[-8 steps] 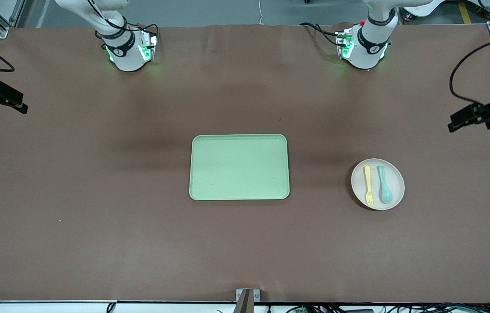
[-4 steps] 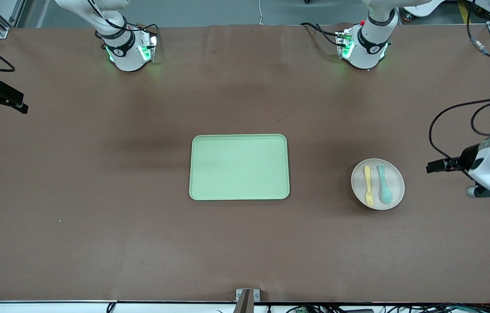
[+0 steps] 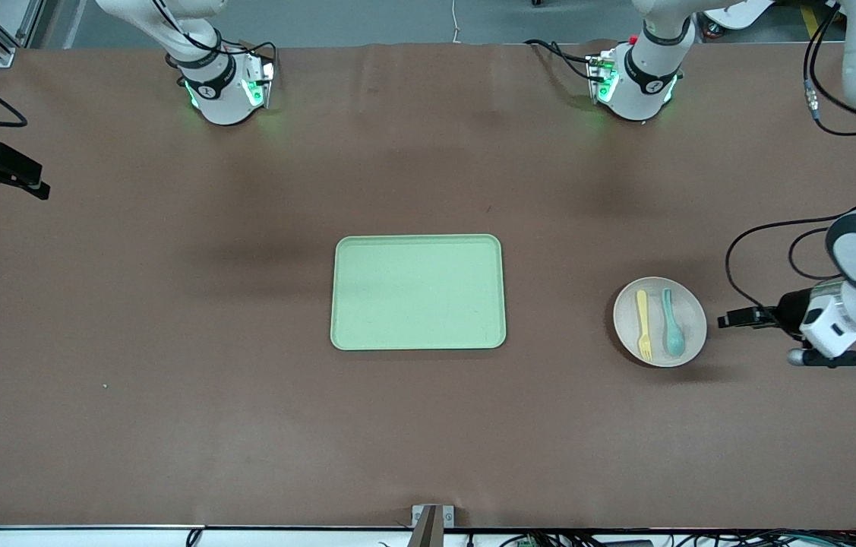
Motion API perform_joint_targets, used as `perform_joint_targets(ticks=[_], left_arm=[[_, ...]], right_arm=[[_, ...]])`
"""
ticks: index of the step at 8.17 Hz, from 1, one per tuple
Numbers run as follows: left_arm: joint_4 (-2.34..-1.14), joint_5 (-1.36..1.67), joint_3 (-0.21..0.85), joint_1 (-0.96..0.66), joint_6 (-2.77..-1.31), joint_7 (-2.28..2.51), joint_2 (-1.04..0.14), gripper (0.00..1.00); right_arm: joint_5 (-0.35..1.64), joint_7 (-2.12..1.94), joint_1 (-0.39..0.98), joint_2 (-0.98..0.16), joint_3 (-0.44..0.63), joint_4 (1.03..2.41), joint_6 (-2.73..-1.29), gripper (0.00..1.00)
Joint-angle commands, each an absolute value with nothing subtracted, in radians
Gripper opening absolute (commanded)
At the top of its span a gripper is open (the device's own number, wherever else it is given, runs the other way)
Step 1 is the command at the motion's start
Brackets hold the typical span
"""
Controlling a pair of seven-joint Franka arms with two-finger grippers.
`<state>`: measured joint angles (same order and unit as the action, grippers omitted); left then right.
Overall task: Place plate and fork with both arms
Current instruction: 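Reach the left gripper to the white plate's rim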
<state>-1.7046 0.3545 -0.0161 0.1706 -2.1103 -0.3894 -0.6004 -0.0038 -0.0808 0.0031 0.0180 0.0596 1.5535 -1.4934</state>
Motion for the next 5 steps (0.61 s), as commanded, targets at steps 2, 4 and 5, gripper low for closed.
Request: perform_joint_targets(ticks=[2, 4, 5], left_arm=[[-1.713, 0.385, 0.002, 0.173, -2.146, -0.434, -0.650, 0.53], [-1.730, 0.385, 0.000, 0.178, -2.161, -0.477, -0.669, 0.34], [-1.730, 0.384, 0.000, 0.190, -2.161, -0.486, -0.669, 0.21]], right_arm=[[-0.003, -0.064, 0.009, 0.015, 0.061, 1.548, -1.490, 0.99], [-0.005, -0.064, 0.012, 0.014, 0.061, 1.548, -1.491, 0.99], [-0.006, -0.063, 0.020, 0.014, 0.061, 1.548, -1.490, 0.99]])
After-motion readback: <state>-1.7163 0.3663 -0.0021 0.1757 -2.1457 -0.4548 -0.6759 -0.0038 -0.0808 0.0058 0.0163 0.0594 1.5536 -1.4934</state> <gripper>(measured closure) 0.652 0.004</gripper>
